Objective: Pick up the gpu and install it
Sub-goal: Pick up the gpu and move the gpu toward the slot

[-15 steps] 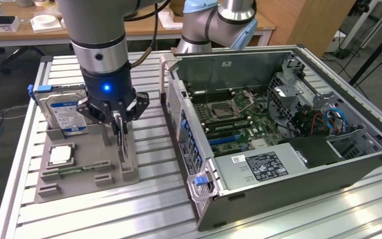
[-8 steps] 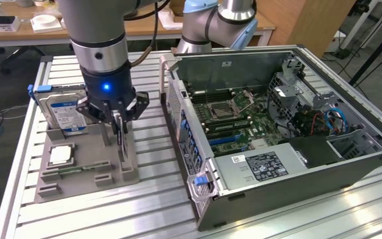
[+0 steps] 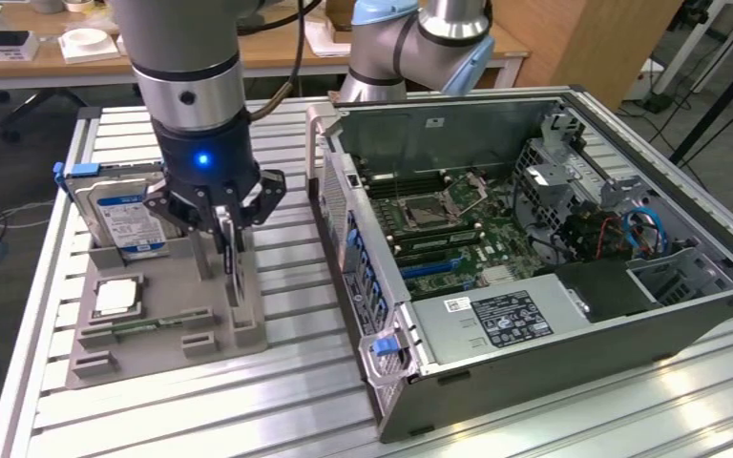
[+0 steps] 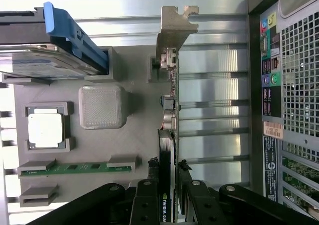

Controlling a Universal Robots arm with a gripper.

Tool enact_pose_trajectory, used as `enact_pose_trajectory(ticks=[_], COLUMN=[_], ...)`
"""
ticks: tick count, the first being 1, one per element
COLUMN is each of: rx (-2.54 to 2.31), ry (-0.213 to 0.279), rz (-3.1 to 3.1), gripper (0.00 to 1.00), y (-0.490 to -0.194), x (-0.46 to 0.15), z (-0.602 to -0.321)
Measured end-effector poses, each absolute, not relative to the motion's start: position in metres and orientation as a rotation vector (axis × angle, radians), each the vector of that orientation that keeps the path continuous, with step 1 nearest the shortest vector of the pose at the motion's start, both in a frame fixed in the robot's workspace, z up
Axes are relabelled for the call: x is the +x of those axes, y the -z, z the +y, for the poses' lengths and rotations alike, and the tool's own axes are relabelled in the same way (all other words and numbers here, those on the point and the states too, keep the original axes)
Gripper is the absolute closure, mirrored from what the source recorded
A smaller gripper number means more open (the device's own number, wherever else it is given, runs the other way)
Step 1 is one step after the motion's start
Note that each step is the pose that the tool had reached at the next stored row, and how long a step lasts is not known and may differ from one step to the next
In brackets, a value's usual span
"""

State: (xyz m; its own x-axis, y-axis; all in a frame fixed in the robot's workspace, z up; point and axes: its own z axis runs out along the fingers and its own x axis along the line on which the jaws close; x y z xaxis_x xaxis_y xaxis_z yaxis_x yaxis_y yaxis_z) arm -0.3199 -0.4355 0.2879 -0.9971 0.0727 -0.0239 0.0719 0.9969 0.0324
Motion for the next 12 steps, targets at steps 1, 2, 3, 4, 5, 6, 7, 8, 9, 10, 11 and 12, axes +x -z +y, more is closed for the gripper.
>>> enact_pose_trajectory(ticks=[1,2,3,4,5,6,7,8,9,10,11,12], rx=[0.113,0.113,0.113,0.113,0.113,0.113,0.113,0.113,0.113,0.113,0.113,0.113], ry=[-0.049,-0.049,-0.049,-0.049,-0.049,-0.049,-0.049,-0.049,-0.049,-0.049,-0.049,-0.049], rz=[3.114,3.114,3.114,3.114,3.114,3.114,3.114,3.114,3.114,3.114,3.114,3.114], gripper=[0.74,0.74,0.74,0.74,0.74,0.74,0.74,0.74,0.74,0.74,0.74,0.74], y=[-0.289,-0.29,-0.292,-0.293,-0.294,-0.296,-0.297,-0.298,-0.299,-0.301,-0.302,-0.303], x=[-0.32,-0.32,-0.32,-0.32,-0.32,-0.32,-0.32,-0.32,-0.32,-0.32,-0.32,-0.32], z=[-0.436,-0.436,-0.436,-0.436,-0.436,-0.436,-0.436,-0.436,-0.436,-0.436,-0.436,-0.436])
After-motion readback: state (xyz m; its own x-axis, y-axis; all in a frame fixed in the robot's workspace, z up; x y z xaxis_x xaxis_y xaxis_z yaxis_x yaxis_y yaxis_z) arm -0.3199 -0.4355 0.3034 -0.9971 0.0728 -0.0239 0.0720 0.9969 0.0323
